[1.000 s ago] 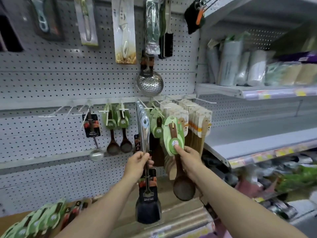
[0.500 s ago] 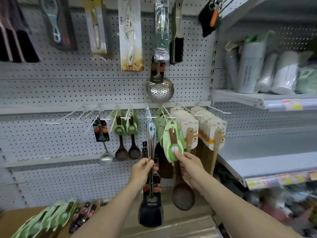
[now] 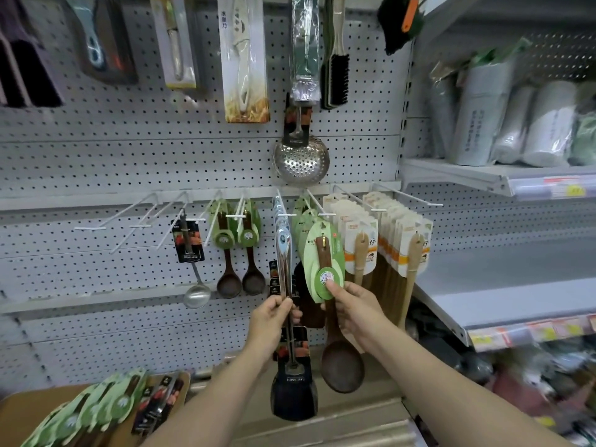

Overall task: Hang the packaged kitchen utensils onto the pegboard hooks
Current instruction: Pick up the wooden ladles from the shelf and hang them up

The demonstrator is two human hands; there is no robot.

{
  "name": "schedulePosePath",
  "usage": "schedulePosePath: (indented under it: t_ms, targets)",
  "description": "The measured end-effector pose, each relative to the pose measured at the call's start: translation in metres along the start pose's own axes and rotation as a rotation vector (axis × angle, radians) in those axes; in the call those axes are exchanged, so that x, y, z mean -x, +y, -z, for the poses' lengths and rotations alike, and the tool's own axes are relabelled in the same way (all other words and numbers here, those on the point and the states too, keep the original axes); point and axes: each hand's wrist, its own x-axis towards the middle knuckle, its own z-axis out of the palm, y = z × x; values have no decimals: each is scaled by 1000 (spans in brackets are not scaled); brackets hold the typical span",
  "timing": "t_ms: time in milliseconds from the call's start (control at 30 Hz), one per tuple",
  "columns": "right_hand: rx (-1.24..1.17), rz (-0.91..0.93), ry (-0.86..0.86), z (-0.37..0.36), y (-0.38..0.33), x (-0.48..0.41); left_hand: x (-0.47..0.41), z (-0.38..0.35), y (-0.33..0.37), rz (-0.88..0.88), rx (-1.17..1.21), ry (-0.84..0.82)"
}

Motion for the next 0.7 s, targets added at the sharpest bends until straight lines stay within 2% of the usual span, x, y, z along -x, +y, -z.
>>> schedulePosePath:
  t_ms: [300, 700]
  targets:
    - [34, 12, -28, 7, -4, 8, -26, -5, 5, 85, -53, 61]
    - [30, 19, -49, 7, -4, 16, -53, -1, 8, 163, -239, 130]
